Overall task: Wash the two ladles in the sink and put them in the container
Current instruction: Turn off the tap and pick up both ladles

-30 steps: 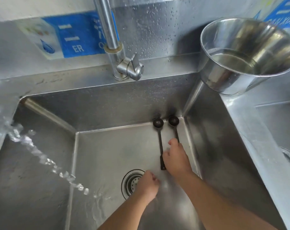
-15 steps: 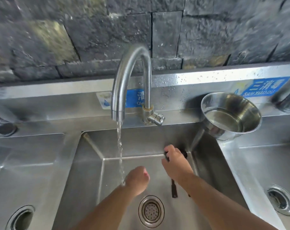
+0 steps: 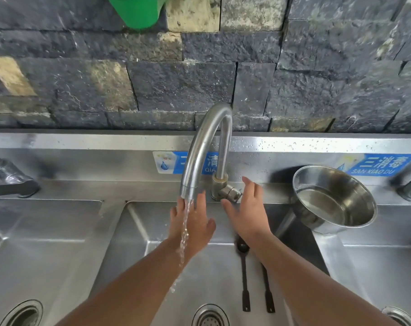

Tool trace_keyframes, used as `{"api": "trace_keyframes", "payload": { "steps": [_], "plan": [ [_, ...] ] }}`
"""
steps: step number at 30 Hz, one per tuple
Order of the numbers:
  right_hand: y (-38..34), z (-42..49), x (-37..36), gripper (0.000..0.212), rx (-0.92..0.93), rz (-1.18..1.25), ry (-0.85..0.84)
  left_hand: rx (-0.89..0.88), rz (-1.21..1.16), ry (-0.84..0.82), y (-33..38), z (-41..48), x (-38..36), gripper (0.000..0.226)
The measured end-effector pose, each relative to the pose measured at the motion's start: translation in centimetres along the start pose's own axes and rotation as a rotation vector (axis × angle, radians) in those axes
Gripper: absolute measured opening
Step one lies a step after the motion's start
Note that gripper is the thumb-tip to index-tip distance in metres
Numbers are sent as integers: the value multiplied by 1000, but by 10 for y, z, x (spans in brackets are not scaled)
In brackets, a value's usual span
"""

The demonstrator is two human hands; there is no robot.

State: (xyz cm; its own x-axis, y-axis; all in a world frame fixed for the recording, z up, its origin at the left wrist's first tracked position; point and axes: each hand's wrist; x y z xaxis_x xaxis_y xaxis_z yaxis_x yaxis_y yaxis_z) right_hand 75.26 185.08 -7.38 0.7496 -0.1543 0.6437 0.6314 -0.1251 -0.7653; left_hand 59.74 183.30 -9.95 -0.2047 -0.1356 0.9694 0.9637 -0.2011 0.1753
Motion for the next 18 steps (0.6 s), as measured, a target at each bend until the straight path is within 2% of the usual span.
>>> {"api": "trace_keyframes", "payload": {
  "steps": [4,10,16,18],
  "plan": [
    [2,16,-3,77,12,51,-22,-16,-12,-88,-12,11,-13,93],
    [10,23,-8,66,28,68,-44,-65,-34,-102,-25,18,-21,92],
    [17,28,-9,32,12,57,-68,-60,29,-162,-42,18,-42,89],
    [19,29,-9,29,34,11,-82,-58,25,-165,-47,16,-50,91]
  ]
}}
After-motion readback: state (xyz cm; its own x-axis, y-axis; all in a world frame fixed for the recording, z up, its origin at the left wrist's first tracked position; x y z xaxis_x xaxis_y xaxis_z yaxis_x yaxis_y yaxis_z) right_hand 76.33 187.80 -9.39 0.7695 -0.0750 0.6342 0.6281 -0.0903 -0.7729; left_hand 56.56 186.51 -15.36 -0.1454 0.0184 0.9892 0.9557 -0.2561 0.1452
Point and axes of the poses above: each hand's wrist, its own z-axis towards the middle knuckle, its own x-axis out of the back of the hand, y = z × x, and after that the axes turned 9 degrees about -x, right-handed
